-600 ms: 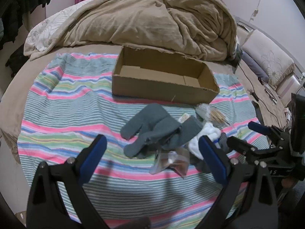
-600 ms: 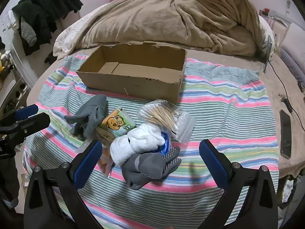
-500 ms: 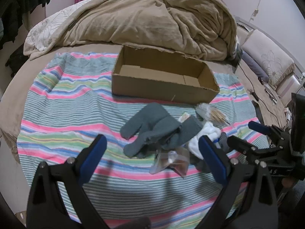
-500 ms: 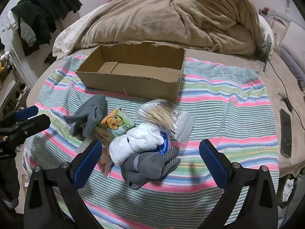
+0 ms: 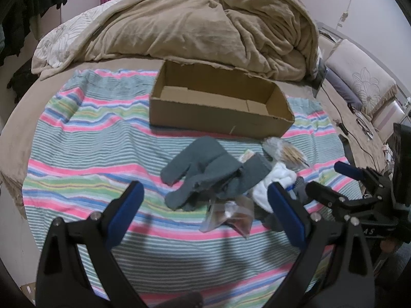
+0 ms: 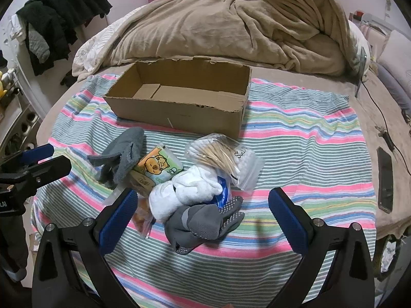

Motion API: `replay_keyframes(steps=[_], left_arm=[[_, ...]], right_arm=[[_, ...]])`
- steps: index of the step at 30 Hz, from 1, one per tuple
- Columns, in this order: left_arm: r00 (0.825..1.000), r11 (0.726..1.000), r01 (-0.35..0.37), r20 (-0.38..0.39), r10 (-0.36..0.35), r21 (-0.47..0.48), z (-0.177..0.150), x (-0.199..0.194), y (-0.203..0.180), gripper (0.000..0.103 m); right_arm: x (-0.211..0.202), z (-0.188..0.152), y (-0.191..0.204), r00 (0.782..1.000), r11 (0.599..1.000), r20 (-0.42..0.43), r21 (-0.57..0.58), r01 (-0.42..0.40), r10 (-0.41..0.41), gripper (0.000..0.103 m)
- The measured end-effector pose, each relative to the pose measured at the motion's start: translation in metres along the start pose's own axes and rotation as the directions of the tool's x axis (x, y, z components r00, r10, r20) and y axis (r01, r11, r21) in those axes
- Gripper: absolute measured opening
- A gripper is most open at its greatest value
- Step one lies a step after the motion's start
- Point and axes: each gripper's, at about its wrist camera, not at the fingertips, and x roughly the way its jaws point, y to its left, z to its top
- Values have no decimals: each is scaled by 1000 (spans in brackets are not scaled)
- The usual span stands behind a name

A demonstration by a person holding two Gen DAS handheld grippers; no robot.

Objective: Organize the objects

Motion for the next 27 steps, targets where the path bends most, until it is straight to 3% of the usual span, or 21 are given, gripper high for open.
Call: replay_keyframes(steps=[27], left_arm=[[1000, 1000, -2, -5, 2, -2, 0, 1, 1, 98]], right_arm=[[0, -1, 4, 1000, 1000, -1, -5, -3, 3, 103]])
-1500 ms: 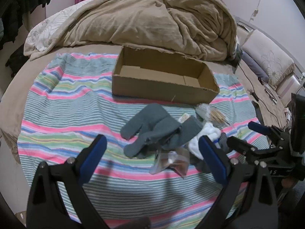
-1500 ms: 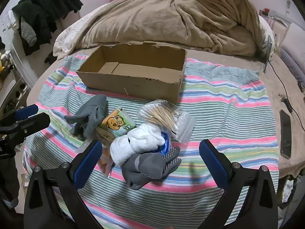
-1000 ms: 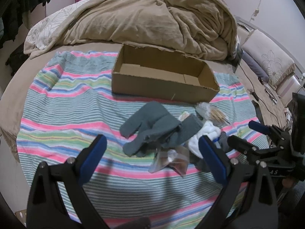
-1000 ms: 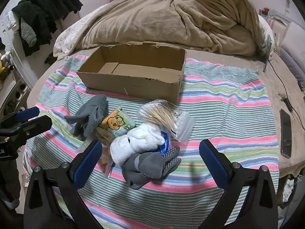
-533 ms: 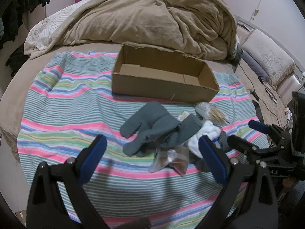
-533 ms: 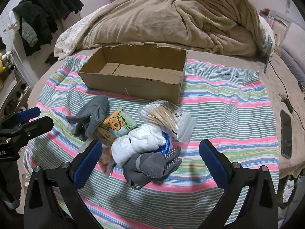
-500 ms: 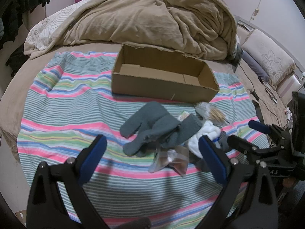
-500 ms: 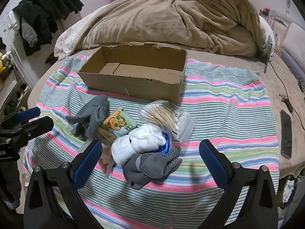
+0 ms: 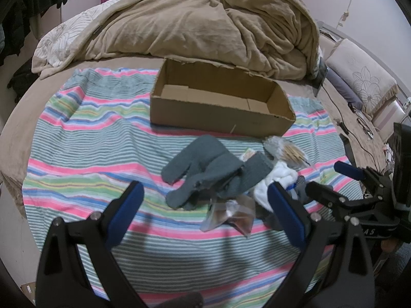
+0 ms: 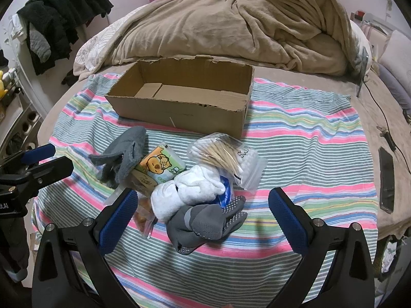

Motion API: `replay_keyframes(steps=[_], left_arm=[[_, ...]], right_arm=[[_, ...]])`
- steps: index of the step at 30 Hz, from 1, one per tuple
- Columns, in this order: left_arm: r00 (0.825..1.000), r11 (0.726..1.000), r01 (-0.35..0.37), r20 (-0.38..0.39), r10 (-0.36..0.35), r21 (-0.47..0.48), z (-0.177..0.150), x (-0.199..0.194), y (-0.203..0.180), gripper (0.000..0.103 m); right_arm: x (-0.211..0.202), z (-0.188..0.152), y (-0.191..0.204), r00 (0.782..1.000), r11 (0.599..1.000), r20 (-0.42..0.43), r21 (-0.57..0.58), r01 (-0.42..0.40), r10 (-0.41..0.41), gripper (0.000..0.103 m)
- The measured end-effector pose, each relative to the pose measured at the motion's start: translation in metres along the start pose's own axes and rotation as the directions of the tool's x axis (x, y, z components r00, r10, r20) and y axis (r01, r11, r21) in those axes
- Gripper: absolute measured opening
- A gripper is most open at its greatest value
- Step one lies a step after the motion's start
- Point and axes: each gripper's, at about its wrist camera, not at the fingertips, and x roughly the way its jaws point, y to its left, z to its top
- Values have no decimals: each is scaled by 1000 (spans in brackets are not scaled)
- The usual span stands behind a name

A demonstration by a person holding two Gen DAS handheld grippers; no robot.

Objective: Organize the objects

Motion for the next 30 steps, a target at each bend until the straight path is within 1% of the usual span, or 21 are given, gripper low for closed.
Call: replay_keyframes(steps=[10, 21, 30], left_arm=[[1000, 1000, -2, 4, 2, 5, 0, -1, 0, 98], [1000, 1000, -10, 19, 10, 2, 4, -8, 2, 98], [1000, 1000, -4, 15, 4, 4, 3, -8, 2, 98]], right_arm=[[0, 2, 0, 1000, 1000, -3, -6, -4, 4, 103], [-5, 8, 2, 1000, 1000, 17, -9, -4, 4, 103], [-5, 8, 4, 1000, 1000, 16, -15, -7, 8, 103]])
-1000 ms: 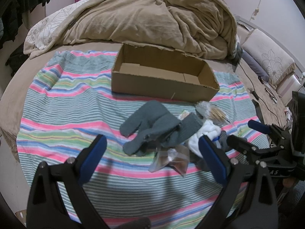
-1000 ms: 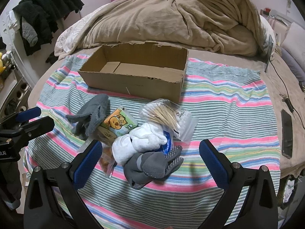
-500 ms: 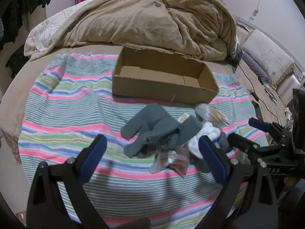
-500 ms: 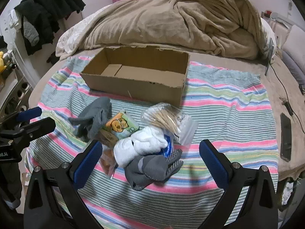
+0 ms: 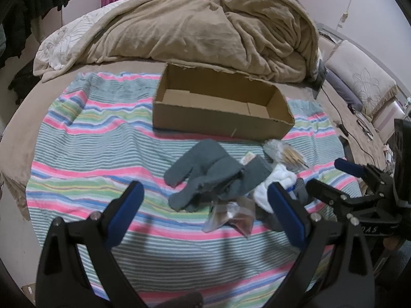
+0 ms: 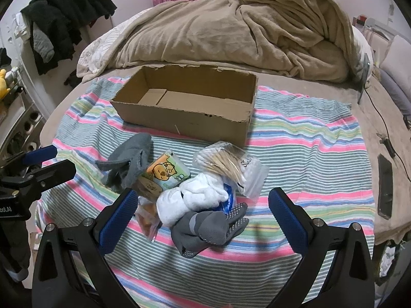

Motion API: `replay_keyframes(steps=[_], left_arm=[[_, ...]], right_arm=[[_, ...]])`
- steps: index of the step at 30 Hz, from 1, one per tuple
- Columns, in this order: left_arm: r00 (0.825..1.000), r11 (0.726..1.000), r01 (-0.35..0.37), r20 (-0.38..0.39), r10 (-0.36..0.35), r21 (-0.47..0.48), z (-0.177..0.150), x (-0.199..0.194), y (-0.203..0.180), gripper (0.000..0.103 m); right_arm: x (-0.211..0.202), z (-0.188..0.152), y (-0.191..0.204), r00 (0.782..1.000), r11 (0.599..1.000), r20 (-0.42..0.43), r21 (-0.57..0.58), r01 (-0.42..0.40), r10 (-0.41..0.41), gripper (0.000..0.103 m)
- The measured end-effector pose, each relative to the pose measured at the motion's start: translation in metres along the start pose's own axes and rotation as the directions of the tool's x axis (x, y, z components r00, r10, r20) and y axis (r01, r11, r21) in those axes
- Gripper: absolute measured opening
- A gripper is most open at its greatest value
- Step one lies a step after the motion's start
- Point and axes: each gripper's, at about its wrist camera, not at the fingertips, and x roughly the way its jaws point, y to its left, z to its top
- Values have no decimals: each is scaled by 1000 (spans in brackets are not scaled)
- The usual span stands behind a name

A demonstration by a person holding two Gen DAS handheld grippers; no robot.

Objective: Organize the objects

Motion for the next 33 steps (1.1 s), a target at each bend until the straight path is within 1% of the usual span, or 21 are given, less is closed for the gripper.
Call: replay_keyframes(steps=[16, 19, 21, 28, 33], left_arm=[[1000, 1000, -1, -7, 1, -1, 0, 4, 1, 98], [1000, 1000, 28, -11, -28, -2, 0, 7, 2, 98], [999, 1000, 29, -14, -29, 3, 1, 9, 1, 98], [999, 1000, 10, -41, -10, 2, 5, 26, 6, 98], [998, 999, 16, -64, -18, -29, 9, 46, 15, 98]], right_arm=[[1, -1, 2, 1000, 1000, -3, 0, -1, 1, 103], [4, -1, 1, 1000, 1000, -7, 1, -2, 2, 103], [5, -1, 0, 1000, 1000, -9, 2, -3, 3, 103], [12, 6, -6, 1000, 1000, -12, 3, -7, 7, 103], [24, 13, -18, 1000, 1000, -18, 17, 5, -4, 103]])
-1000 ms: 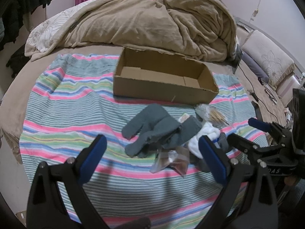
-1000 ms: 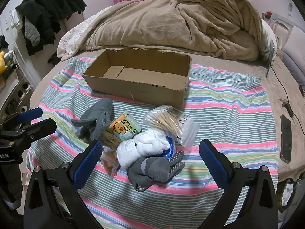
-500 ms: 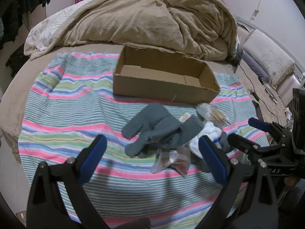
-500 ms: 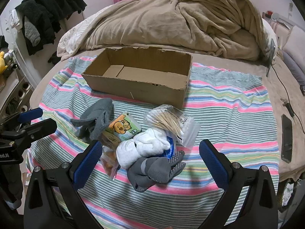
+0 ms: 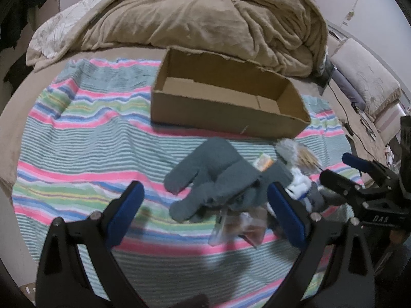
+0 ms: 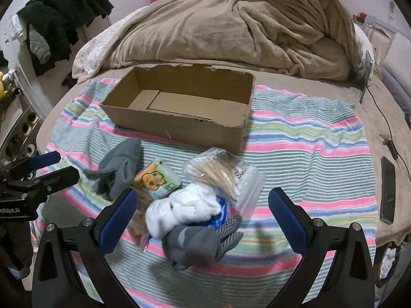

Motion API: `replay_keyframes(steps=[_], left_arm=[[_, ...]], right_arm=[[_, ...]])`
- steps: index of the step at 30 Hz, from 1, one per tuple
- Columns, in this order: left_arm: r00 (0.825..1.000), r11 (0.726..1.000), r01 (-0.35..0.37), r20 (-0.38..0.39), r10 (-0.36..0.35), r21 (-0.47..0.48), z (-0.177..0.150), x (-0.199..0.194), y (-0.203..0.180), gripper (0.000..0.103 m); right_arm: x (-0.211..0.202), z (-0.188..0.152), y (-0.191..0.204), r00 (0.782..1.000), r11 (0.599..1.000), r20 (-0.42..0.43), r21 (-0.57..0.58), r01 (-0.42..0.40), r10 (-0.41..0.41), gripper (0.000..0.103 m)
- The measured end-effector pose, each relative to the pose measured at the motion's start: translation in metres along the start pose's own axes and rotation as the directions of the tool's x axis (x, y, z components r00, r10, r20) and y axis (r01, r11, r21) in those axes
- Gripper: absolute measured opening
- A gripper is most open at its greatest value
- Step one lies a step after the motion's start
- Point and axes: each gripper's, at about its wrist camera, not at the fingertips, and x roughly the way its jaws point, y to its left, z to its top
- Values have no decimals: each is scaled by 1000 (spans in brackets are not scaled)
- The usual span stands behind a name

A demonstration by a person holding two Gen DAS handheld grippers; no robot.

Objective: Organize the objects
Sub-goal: 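Grasp the grey glove with the left tool while the right tool grasps the cotton swab bag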

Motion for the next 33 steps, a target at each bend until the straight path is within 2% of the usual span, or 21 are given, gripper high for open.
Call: replay_keyframes(steps=[10, 18, 23, 25, 26, 28, 30, 33], left_arm=[[998, 998, 56, -29, -56, 2, 14, 32, -5, 98], [991, 996, 85, -107, -85, -4, 18, 78, -10, 96], [988, 994, 106, -109, -106, 1, 16, 87, -11, 85], [986, 992, 128, -106, -127, -5, 16, 88, -10, 69], [986, 991, 132, -106, -132, -5, 15, 88, -11, 67], [986, 990, 138, -98, -138, -1, 14, 86, -13, 61], [986, 990, 144, -90, -143, 4, 13, 82, -15, 57], [985, 988, 155, -75, -154, 3, 11, 74, -14, 51]], right_arm=[[32, 12, -22, 999, 999, -33, 38, 0, 1, 103], [63, 15, -32, 996, 996, -68, 77, -47, 52, 103], [75, 14, -37, 989, 986, -84, 124, -109, 120, 102], [79, 12, -40, 985, 980, -85, 144, -140, 153, 101], [80, 11, -40, 984, 978, -83, 147, -147, 160, 100], [79, 10, -40, 983, 977, -76, 147, -154, 166, 97], [75, 10, -39, 985, 979, -61, 132, -154, 163, 89], [70, 9, -38, 987, 983, -47, 107, -146, 152, 85]])
